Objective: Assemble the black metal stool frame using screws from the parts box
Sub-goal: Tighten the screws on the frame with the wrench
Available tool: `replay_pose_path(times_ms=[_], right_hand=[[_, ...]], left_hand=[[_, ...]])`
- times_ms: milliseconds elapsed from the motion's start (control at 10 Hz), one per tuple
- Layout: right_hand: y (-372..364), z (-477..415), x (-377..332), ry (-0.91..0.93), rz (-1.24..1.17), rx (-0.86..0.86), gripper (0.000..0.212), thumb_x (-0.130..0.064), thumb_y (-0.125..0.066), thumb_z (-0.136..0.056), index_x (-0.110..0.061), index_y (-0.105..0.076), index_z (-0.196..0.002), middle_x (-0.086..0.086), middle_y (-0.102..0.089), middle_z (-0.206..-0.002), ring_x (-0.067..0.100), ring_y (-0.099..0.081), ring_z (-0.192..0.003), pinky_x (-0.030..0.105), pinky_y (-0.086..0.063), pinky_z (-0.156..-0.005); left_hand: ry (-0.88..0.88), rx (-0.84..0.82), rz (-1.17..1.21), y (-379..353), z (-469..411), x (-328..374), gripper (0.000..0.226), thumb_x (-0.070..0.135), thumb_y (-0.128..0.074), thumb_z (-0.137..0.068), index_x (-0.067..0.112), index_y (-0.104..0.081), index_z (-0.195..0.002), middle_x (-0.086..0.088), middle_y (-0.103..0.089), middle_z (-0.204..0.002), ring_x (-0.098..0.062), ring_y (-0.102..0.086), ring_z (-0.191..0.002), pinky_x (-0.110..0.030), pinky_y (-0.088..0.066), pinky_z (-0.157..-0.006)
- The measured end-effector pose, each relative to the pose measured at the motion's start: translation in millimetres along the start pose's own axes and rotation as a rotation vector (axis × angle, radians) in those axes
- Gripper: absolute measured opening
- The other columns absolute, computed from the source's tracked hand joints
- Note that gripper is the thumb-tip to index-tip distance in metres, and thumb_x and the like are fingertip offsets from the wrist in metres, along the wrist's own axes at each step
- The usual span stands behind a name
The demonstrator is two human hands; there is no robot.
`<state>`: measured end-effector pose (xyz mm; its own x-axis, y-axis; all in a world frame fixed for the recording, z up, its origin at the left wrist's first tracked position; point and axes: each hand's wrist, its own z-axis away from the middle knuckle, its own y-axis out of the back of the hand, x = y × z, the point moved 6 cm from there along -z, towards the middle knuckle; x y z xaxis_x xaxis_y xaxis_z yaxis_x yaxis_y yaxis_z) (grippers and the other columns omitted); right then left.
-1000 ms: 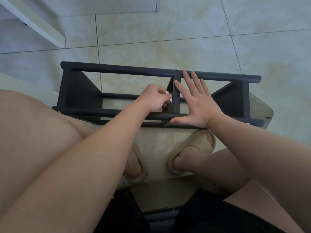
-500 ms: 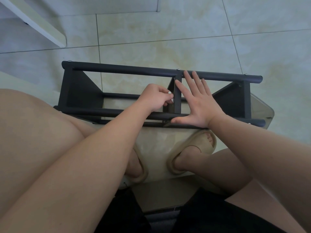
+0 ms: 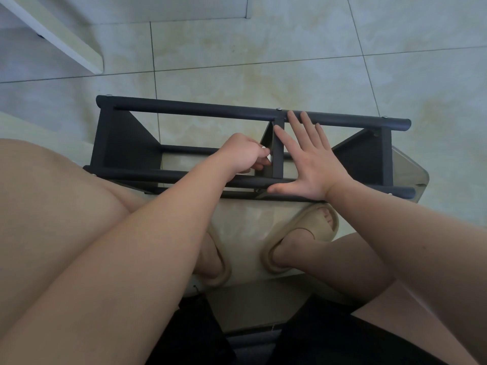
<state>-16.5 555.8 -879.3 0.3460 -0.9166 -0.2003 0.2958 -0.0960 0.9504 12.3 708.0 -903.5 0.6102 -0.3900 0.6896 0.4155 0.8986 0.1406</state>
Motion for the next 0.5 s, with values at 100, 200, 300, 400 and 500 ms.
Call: replay_pose_path(times_ms=[100, 200, 300, 400, 500], right_hand=[[-0.5, 0.2, 0.4, 0.001, 0.001, 0.0, 0.123, -0.094, -0.043, -0.07, -0.022, -0.005, -0.163, 0.011, 0.013, -0.169, 0.033, 0.017, -0.155, 0.054, 0.004, -0.125], [-0.5, 0.1, 0.1, 0.004, 0.006, -0.002, 0.124, -0.095, -0.039, -0.069, -0.022, -0.004, -0.163, 0.011, 0.013, -0.169, 0.033, 0.017, -0.154, 0.054, 0.004, -0.125], [-0.5, 0.2, 0.3, 0.003, 0.006, -0.006, 0.124, -0.095, -0.039, -0.069, -0.022, -0.004, -0.163, 0.011, 0.014, -0.169, 0.033, 0.017, -0.154, 0.054, 0.004, -0.125], [-0.4, 0.0, 0.3, 0.001, 0.001, -0.005, 0.124, -0.094, -0.042, -0.07, -0.023, -0.004, -0.163, 0.01, 0.013, -0.169, 0.033, 0.017, -0.154, 0.054, 0.004, -0.125], [-0.9, -0.1, 0.3, 0.001, 0.003, -0.006, 0.123, -0.092, -0.045, -0.07, -0.023, -0.003, -0.163, 0.01, 0.014, -0.169, 0.032, 0.018, -0.154, 0.054, 0.005, -0.125]], left_hand=[[0.031, -0.014, 0.007, -1.3, 1.4, 0.1, 0.014, 0.023, -0.057, -0.1, 0.012, -0.065, -0.103, 0.003, -0.075, -0.078, -0.01, -0.069, -0.078, -0.03, -0.048, -0.077], [0.048, -0.026, -0.007, -1.9, 1.9, -0.1, 0.021, 0.023, -0.053, -0.102, 0.008, -0.063, -0.113, 0.003, -0.075, -0.079, -0.011, -0.069, -0.081, -0.031, -0.05, -0.084], [0.051, -0.048, -0.035, -3.5, 1.6, -0.7, 0.022, 0.023, -0.05, -0.104, 0.007, -0.062, -0.114, 0.003, -0.074, -0.08, -0.011, -0.068, -0.083, -0.032, -0.048, -0.084], [0.045, -0.058, -0.058, -4.2, -0.1, -1.3, 0.019, 0.022, -0.049, -0.104, 0.009, -0.062, -0.111, 0.005, -0.074, -0.079, -0.011, -0.068, -0.084, -0.031, -0.047, -0.082], [0.027, -0.067, -0.081, -4.4, -2.5, -1.7, 0.017, 0.021, -0.048, -0.104, 0.013, -0.062, -0.104, 0.004, -0.074, -0.08, -0.011, -0.067, -0.085, -0.03, -0.047, -0.078]])
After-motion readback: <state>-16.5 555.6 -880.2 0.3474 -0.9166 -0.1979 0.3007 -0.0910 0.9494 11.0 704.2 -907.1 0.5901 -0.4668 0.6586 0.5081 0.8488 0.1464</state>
